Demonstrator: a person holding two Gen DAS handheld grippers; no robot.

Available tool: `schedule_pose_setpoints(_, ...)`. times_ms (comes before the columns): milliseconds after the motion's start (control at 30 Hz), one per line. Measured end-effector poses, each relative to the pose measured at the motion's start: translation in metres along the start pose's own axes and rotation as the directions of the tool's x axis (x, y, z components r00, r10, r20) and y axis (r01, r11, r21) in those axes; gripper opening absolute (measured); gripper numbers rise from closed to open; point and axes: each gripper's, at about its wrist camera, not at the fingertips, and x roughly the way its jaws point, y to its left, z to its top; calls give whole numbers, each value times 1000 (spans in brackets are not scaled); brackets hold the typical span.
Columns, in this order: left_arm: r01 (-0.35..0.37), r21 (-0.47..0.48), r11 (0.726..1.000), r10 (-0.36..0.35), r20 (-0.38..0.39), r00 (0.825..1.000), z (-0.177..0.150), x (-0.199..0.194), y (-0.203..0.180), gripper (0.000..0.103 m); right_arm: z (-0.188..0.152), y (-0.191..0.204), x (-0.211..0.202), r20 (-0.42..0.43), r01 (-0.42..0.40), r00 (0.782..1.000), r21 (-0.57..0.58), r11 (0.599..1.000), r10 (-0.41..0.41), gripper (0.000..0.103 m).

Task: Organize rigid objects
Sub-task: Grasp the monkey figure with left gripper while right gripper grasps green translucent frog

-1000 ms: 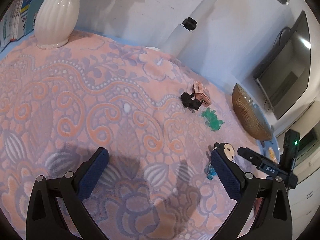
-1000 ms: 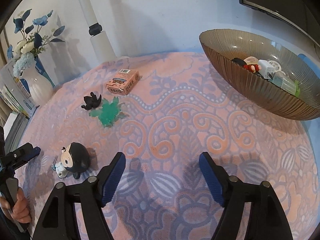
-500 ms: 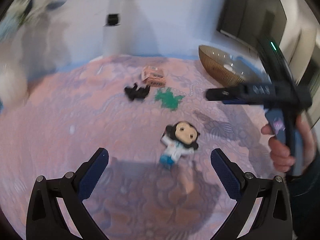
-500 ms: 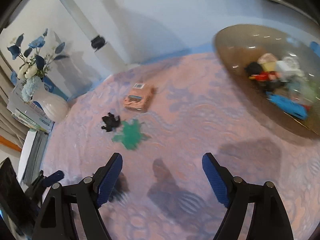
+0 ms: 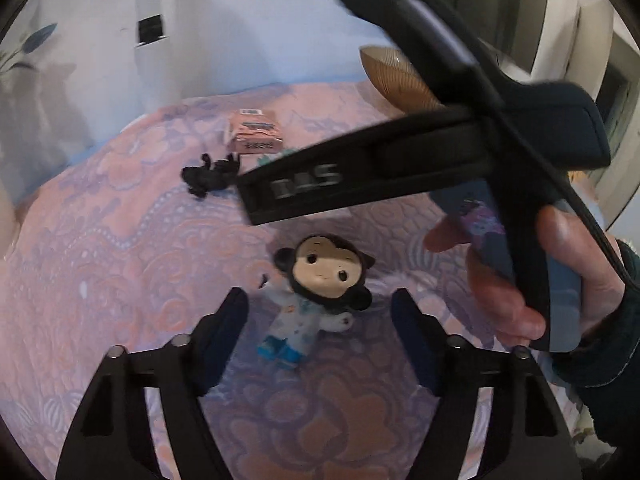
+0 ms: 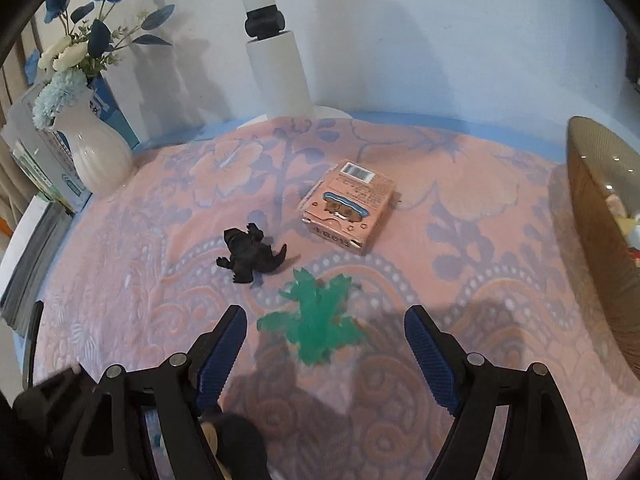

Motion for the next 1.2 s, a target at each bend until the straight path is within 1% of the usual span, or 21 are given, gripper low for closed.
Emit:
schedule_pose_setpoints(67, -2, 20, 1000, 2, -6, 1000, 1, 2, -4, 69, -2, -1, 6, -1, -1, 1000, 2, 1000, 1, 68)
schedule_pose_setpoints(100, -7, 24, 1000, 7, -4, 1000, 2, 2, -6, 69, -3, 0, 7, 10, 23, 1000, -13, 1000, -23, 66)
schedule_pose_setpoints(133, -8, 25, 1000, 8, -2, 1000, 1, 2, -6, 66, -5, 2, 6, 19, 40, 999, -26, 999, -39, 61)
schedule_pose_setpoints(167, -15, 21, 1000, 15, -2, 1000, 2, 2, -6, 61, -5, 4, 5, 27, 47, 999, -37, 998, -46, 53)
schedule_pose_setpoints(200, -26, 10, 1000, 26, -11, 1000, 2, 4, -5, 49, -4, 5, 4, 35, 39, 999, -39, 998, -38, 48)
schedule_pose_setpoints(233, -23, 5, 1000, 24, -19, 1000, 1, 7, -4, 48, -4, 5, 4, 39, 33, 999, -36, 999, -31, 41)
schedule_pose_setpoints(333, -31, 9, 999, 31, -6, 999, -1, 2, -5, 48, -4, -2, 1, 46, 7, 999, -6, 1000, -7, 40)
schedule_pose_setpoints(433, -42, 1, 999, 42, 1, 999, -6, -4, -7, 48, -8, -9, -10, 62, 5, 998, 23, 1000, -6, 40)
schedule_pose_setpoints(500, -24, -36, 999, 25, 21, 999, -12, -15, -3, 48, -17, -15, -22, 64, 11, 998, 33, 999, -13, 34)
schedule_pose_setpoints(567, -9, -76, 997, 12, 41, 999, -18, -23, 5, 48, -25, -22, -35, 70, 12, 997, 40, 999, -15, 33)
schedule_pose_setpoints(633, 0, -116, 993, 7, 56, 998, -24, -29, 11, 48, -38, -31, -55, 97, 27, 995, 44, 999, -31, 33)
schedule_pose_setpoints(733, -15, -168, 986, 27, 69, 997, -30, -34, 16, 48, -59, -45, -77, 120, 51, 991, 53, 997, -57, 33)
schedule_pose_setpoints(800, -19, -191, 981, 33, 74, 997, -30, -36, 21, 48, -72, -52, -84, 107, 23, 994, 60, 998, -29, 33)
schedule_pose_setpoints(900, -27, -208, 978, 42, 70, 997, -30, -34, 24, 48, -87, -56, -83, 58, -1, 998, 59, 998, -3, 34)
schedule_pose_setpoints(933, -30, -211, 977, 46, 69, 997, -27, -29, 26, 48, -91, -57, -81, 39, -20, 999, 67, 998, 18, 36)
schedule_pose_setpoints(967, -32, -215, 976, 48, 67, 997, -26, -29, 26, 48, -94, -58, -79, 19, -50, 999, 79, 996, 49, 42)
schedule_pose_setpoints(1000, -34, -219, 975, 49, 66, 997, -26, -29, 27, 48, -96, -56, -77, 11, -66, 998, 82, 994, 65, 46)
schedule_pose_setpoints(1033, -34, -222, 974, 49, 66, 997, -27, -30, 27, 48, -96, -54, -78, 16, -70, 997, 77, 995, 69, 56)
schedule_pose_setpoints(1067, -32, -228, 973, 48, 66, 997, -26, -29, 28, 48, -96, -50, -80, 22, -63, 998, 66, 996, 62, 64)
schedule_pose_setpoints(1133, -21, -234, 972, 37, 65, 997, -26, -28, 30, 48, -92, -39, -82, 39, -44, 998, 29, 999, 43, 65)
schedule_pose_setpoints(1200, -13, -234, 972, 29, 65, 997, -25, -27, 30, 48, -84, -30, -75, 30, -12, 999, 6, 1000, 12, 65)
